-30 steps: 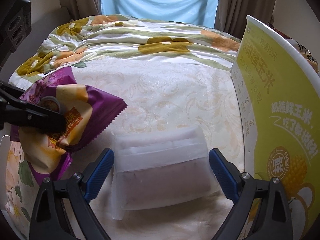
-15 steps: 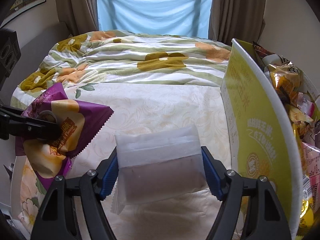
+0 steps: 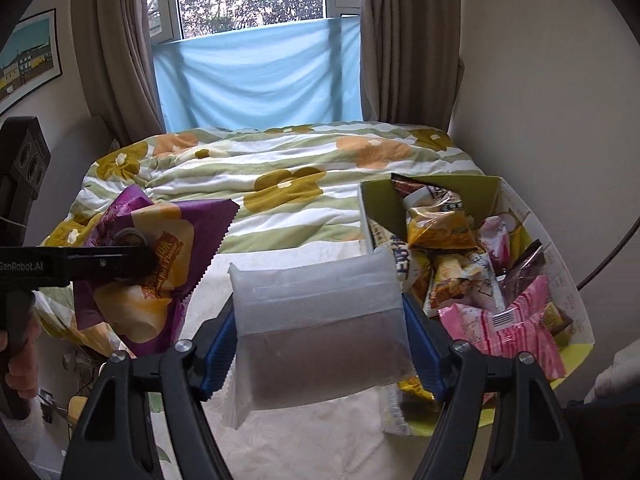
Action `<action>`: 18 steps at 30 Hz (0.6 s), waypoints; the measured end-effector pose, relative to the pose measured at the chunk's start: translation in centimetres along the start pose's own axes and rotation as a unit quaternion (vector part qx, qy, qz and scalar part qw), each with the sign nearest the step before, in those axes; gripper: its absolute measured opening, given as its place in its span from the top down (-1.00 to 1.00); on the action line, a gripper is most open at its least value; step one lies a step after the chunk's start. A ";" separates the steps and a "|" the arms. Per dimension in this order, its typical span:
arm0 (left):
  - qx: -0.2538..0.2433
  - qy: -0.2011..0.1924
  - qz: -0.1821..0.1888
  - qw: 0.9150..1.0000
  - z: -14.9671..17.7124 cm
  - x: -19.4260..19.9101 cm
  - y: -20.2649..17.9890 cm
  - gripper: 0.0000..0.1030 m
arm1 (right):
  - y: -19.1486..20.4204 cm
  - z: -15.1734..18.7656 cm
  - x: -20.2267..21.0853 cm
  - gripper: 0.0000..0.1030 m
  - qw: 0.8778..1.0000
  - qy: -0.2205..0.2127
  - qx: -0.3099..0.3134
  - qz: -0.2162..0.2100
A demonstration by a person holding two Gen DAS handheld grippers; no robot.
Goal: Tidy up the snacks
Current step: 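Carry both items into the box, open the left gripper while the right releases the container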
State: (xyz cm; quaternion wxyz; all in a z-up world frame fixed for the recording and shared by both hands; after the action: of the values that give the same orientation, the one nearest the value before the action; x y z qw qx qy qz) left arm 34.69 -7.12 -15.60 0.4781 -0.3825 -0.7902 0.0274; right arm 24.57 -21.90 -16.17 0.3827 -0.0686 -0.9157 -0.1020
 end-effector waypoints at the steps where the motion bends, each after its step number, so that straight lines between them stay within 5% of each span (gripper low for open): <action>1: -0.004 -0.002 0.004 1.000 -0.5 -0.2 -1.1 -0.08 | -1.1 -0.3 0.5 -0.38 1.000 -0.005 -0.001 0.007; 10: 0.000 -0.014 0.025 1.000 -5.3 -7.8 -11.5 -0.09 | -11.9 -3.0 2.5 -0.38 1.000 -0.014 -0.017 0.011; 18: 0.022 -0.003 0.002 1.000 -7.9 -16.8 -17.9 -0.15 | -20.3 -5.7 2.0 -0.38 1.000 -0.010 -0.001 -0.008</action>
State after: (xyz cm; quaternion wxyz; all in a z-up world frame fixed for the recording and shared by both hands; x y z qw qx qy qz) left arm 34.73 -32.90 -16.35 0.4840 -0.3738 -0.7898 0.0470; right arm 23.02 -42.87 -13.55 0.3730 -0.0623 -0.9197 -0.1052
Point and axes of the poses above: each gripper's, at about its wrist camera, not at the fingertips, and x roughly against the way its jaws point, y to its left, z to its underside, the point moved 9 cm from there along -x, roughly the way its jaws point, and after that the axes turned 6 degrees about -x, right-handed, at the moved point
